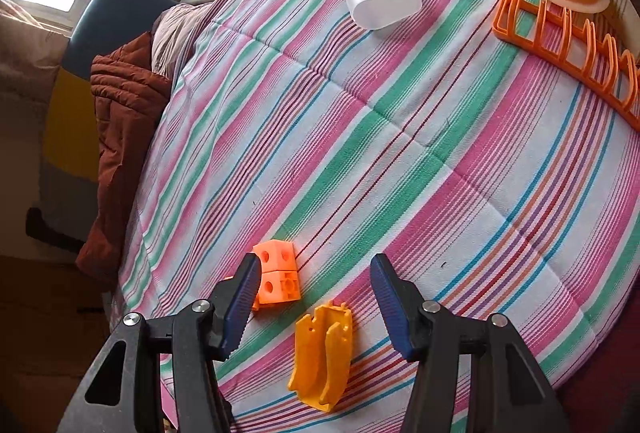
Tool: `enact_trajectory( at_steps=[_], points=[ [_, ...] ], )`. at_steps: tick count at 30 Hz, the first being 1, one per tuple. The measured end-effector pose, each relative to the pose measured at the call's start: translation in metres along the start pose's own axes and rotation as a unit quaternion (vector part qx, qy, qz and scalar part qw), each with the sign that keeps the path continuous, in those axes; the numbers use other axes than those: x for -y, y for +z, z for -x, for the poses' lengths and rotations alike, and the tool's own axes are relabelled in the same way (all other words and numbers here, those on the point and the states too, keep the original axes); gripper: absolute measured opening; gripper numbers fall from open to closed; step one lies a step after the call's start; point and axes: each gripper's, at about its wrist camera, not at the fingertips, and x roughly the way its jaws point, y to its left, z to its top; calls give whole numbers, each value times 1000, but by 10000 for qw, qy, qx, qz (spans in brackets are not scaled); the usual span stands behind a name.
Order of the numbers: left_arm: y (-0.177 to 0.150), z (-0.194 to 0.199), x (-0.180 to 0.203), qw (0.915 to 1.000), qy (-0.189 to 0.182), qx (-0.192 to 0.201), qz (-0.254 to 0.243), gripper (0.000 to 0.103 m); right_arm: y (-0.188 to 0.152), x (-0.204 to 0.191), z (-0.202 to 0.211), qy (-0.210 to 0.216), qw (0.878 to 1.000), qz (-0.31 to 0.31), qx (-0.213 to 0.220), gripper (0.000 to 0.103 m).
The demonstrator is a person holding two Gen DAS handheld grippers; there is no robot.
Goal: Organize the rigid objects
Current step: 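Grasp the yellow chute piece with the right gripper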
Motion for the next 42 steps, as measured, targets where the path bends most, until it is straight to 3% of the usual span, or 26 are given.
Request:
enact_trajectory(
  at_steps=[3, 7, 12, 16, 22, 29, 38, 42],
  points=[
    [-8, 5, -1, 10000, -16, 16, 21, 33, -8, -10, -12, 211, 9984, 265, -455, 58],
    [-13, 8, -3, 10000, -8, 39, 59, 33, -24, -33, -27, 1251, 9840, 623, -1110, 57],
    [-19, 10, -1, 9999, 75, 148, -38, 33, -22, -32, -17, 1294, 9862, 625, -820, 57],
    [-20, 10, -2, 9998, 66, 162, -34, 33, -19, -23, -11, 934, 9920, 552, -650, 58],
    [-20, 9, -3, 9998, 38, 174, 26, 33, -21, -21, -23, 493, 9933, 622, -839, 58],
    [-18, 6, -5, 9998, -30, 175, 16, 33, -33, -39, -29, 173, 9879, 1249, -907, 58],
    [-16, 6, -10, 9997, -209, 107, 68, 33, -46, -58, -26, -176, 9736, 1953, -1171, 59],
    [-16, 6, -10, 9996, -228, 113, 90, 33, -63, -73, -16, -368, 9513, 2760, -1322, 59]
  ],
)
